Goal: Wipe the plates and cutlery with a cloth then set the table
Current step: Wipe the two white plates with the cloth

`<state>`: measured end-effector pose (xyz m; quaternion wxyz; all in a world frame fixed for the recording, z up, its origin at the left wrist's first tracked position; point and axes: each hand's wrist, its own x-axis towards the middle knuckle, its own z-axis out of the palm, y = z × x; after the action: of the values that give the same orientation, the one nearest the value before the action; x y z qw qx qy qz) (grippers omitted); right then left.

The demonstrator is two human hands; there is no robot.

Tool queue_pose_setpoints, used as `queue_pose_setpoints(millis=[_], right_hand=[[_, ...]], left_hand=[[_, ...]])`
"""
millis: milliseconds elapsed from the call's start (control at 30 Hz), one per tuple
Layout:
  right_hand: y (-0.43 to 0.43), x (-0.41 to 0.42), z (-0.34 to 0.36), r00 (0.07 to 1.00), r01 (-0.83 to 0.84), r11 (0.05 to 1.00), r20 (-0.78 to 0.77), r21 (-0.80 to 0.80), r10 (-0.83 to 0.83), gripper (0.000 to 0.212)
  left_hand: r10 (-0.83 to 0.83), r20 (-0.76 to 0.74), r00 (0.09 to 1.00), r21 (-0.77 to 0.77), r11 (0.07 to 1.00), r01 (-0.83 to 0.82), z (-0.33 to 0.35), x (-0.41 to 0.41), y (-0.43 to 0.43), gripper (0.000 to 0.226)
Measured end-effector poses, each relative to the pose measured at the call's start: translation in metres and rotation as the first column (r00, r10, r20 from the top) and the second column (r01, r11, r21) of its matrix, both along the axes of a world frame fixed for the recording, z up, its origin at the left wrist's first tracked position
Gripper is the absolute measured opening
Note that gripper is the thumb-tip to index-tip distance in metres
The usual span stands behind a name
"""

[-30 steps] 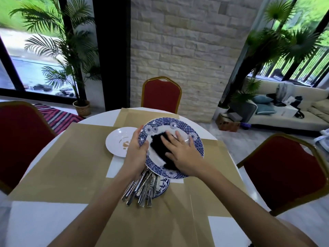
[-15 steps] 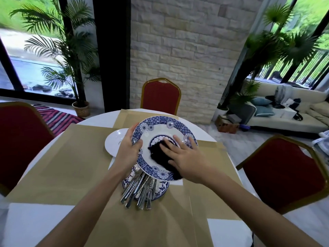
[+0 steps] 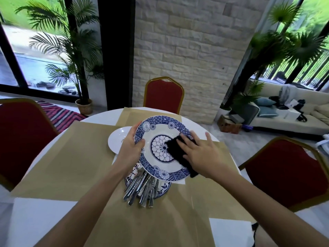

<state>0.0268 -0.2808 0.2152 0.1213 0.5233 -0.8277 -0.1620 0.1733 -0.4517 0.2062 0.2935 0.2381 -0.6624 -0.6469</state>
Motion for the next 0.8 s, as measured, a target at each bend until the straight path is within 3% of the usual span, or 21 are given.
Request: queue_pose_setpoints(millis=[67,133,233,333,400,500,567,667,800], right_hand=[[-0.010,-0.005,0.003,0.993,0.116,0.989,-0.005,-0.091,-0.117,0.055],[-0.023,0.003,0.008,0.991,0.131,0.968,0.015,-0.212,-0.131,0.055],[-0.032,0.014,0.003,0.977,0.053,0.992,0.210,-0.114,-0.028,0.057],[-0.016,0.026,0.004,0.952,-0.087,0.996,0.296,0.017,0.078,0.061],[-0.002,0.019,0.001,0.962,-0.135,0.990,0.243,0.044,0.121,0.063],[0.001,-0.001,0.003,0.996,0.071,0.997,0.055,0.010,-0.071,0.060],[-0.011,-0.003,0.007,0.987,0.146,0.985,0.077,-0.088,-0.140,0.060],[-0.031,0.008,0.011,0.997,0.029,0.977,0.075,-0.210,-0.014,0.060],[-0.030,-0.004,0.012,0.996,0.068,0.975,0.066,-0.212,-0.055,0.061]], left_hand=[[-0.061,0.013,0.998,0.006,0.998,0.061,0.002,-0.003,0.006,0.054],[-0.100,-0.008,0.995,0.044,0.994,0.101,0.002,-0.006,0.013,0.052],[-0.094,-0.050,0.994,0.080,0.992,0.098,0.003,-0.007,0.012,0.048],[-0.025,-0.063,0.998,0.055,0.998,0.028,0.005,-0.002,0.004,0.047],[0.006,-0.066,0.998,0.036,0.999,-0.004,0.006,0.003,-0.001,0.048],[-0.065,-0.019,0.998,0.010,0.998,0.065,0.006,0.004,0.003,0.051],[-0.138,0.020,0.990,0.022,0.990,0.137,0.007,0.002,0.010,0.051],[-0.246,-0.001,0.969,0.063,0.967,0.246,0.009,-0.002,0.022,0.049],[-0.199,-0.026,0.980,0.069,0.977,0.200,0.007,0.000,0.020,0.050]])
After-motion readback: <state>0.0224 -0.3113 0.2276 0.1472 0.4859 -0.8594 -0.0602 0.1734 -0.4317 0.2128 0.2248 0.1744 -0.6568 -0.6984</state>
